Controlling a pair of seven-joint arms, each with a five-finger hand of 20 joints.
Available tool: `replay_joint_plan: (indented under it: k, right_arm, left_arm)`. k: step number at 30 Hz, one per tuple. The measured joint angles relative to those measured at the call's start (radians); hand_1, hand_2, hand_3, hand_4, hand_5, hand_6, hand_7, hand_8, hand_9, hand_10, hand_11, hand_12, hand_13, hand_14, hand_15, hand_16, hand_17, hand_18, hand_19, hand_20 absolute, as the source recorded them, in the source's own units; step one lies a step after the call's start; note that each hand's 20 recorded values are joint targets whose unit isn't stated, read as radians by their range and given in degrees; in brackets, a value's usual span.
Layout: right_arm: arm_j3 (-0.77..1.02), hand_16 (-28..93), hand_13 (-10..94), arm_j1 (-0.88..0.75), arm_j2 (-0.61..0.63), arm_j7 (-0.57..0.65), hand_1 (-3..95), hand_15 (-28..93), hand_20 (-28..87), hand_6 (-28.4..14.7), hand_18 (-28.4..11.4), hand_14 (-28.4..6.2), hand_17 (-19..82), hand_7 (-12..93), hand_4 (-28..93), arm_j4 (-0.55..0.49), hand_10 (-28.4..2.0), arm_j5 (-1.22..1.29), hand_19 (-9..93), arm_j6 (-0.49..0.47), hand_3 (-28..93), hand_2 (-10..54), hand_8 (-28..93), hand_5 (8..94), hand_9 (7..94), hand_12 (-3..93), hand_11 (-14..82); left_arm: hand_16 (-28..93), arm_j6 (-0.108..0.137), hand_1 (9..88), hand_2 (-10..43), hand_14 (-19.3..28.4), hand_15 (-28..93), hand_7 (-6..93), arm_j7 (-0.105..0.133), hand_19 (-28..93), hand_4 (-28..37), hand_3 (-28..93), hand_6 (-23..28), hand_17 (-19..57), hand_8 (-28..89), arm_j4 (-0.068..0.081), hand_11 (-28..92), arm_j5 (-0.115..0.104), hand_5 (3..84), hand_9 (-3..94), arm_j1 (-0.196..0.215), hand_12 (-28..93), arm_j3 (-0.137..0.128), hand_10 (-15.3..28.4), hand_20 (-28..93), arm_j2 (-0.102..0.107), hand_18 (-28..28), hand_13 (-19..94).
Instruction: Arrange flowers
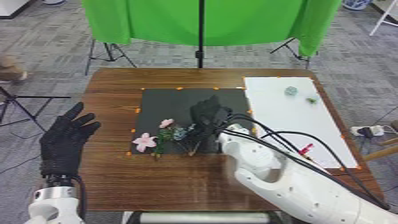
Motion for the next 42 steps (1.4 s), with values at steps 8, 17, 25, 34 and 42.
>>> replay_joint_plan:
  k: [8,17,25,34,42]
  right_arm:
    - [0.045,14,61,-0.021,0.007,-0.021,34.2,77,53,1.1,-21.6,-9.4,23,14,-28,-0.035,-10.7,0.000,93,-0.038,80,-9.5,-12,61.9,72.3,17.7,38.1]
    - [0.109,12,57,-0.010,0.058,0.050,32.2,75,53,0.3,-21.7,-11.2,21,14,-28,-0.075,-13.2,0.190,90,0.018,80,-9.5,-12,58.8,65.9,14.6,29.0]
    - [0.058,10,54,0.175,0.205,0.261,31.2,73,52,0.2,-21.9,-12.4,20,14,-28,0.094,-15.1,0.281,90,0.082,81,-9.5,-12,55.2,59.6,14.0,23.2]
    - [0.041,8,49,0.289,0.285,0.403,29.8,74,52,-0.2,-22.3,-13.4,20,13,-28,0.334,-16.8,0.333,90,0.075,82,-9.5,-12,48.2,53.7,13.9,20.6]
    - [0.185,7,47,0.246,0.254,0.422,28.6,74,53,1.8,-22.6,-14.3,17,14,-28,0.390,-18.1,0.340,88,-0.129,82,-9.5,-12,45.7,50.5,13.7,17.7]
  left_arm:
    - [-9,0.000,21.8,8.4,26.0,69,13.6,0.001,52,-25.8,76,10.2,-3.9,-8,-0.001,36,0.004,39.4,36.4,0.004,17,-0.002,21.0,45,-0.008,24.2,28]
    - [-9,-0.001,21.7,8.3,26.3,69,13.6,0.007,53,-25.6,76,10.3,-3.5,-8,-0.001,36,0.009,39.4,36.2,0.008,16,-0.001,21.0,46,-0.015,24.8,28]
    - [-9,-0.183,21.8,8.2,27.3,69,12.2,-0.203,54,-24.7,74,10.9,-3.2,-7,-0.015,35,0.108,39.8,36.5,0.057,16,-0.146,21.7,46,-0.064,26.3,29]
    - [-9,-0.224,22.2,8.7,27.7,68,11.4,-0.275,54,-24.6,72,10.8,-3.3,-7,-0.019,34,0.153,39.2,36.2,0.055,16,-0.139,21.9,45,-0.121,27.2,28]
    - [-9,-0.229,22.0,8.7,27.8,68,11.3,-0.286,54,-24.7,72,10.8,-3.4,-6,-0.018,33,0.159,39.0,36.1,0.033,17,-0.131,21.9,45,-0.153,27.2,28]
